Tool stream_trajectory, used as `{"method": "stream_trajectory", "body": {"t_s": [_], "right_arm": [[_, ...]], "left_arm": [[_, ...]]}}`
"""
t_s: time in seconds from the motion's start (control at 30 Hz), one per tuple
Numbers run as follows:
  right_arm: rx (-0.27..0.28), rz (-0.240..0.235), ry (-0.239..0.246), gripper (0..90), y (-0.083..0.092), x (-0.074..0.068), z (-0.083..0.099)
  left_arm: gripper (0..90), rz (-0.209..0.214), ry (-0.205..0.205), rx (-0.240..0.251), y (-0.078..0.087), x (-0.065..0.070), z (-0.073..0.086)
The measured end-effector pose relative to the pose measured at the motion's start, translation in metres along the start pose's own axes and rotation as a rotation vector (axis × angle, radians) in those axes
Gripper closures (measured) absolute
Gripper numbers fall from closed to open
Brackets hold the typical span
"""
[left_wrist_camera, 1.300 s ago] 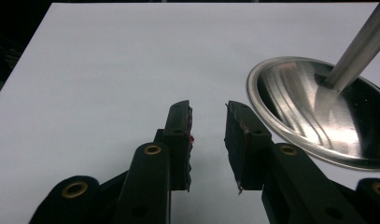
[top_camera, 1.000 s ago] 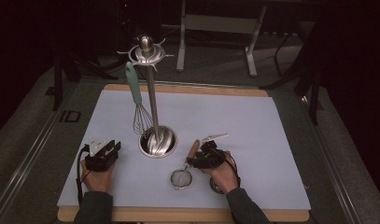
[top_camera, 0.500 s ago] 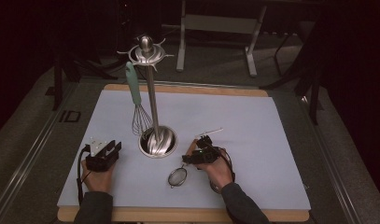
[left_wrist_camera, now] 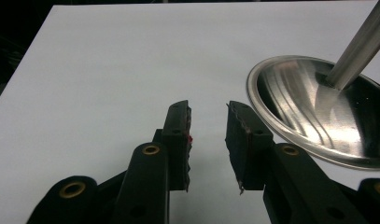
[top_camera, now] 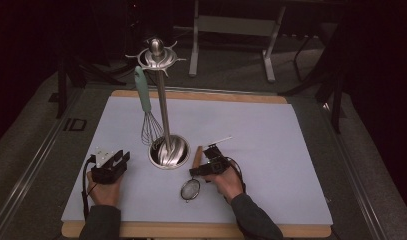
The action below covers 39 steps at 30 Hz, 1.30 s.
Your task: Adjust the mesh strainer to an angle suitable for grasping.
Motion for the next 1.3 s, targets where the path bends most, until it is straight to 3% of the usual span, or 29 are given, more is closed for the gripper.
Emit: {"method": "stream_trajectory", "body": {"t_s": [0.07, 0.23, 0.53, 0.77, 0.9, 0.97, 1.3], "right_arm": [[0.003, 0.026, 0.025, 53.5, -0.003, -0.005, 0.000], [-0.002, 0.021, 0.001, 55.2, -0.006, -0.003, -0.007], [-0.021, -0.029, -0.069, 55.2, -0.010, 0.001, -0.020], [-0.033, -0.035, -0.079, 65.4, -0.012, -0.003, -0.025], [-0.026, -0.026, -0.061, 70.8, -0.006, -0.006, -0.029], [-0.021, 0.001, -0.043, 71.0, -0.002, -0.007, -0.030], [0.016, 0.006, 0.006, 71.8, 0.024, 0.003, -0.028]], "left_arm": [[70.0, -0.001, 0.004, 0.003, 0.000, 0.000, 0.000], [70.0, 0.002, 0.005, 0.006, 0.000, 0.000, 0.000], [70.0, 0.005, 0.006, 0.007, 0.000, 0.000, -0.001], [69.8, 0.005, 0.006, 0.010, 0.001, 0.000, -0.001], [69.8, 0.007, 0.007, 0.012, 0.001, 0.000, -0.001], [69.8, 0.007, 0.007, 0.011, 0.001, 0.000, -0.001], [69.8, 0.007, 0.005, 0.009, 0.000, 0.001, -0.001]]}}
Point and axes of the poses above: each handheld gripper's, and its own axes: y roughly backward along the jaws, z roughly out of its underside, x roughly to its right, the point moved 3 cm from there along -y, roughly forward along the jaws, and after that the axes turned 3 degrees about z, right-handed, at the moved point
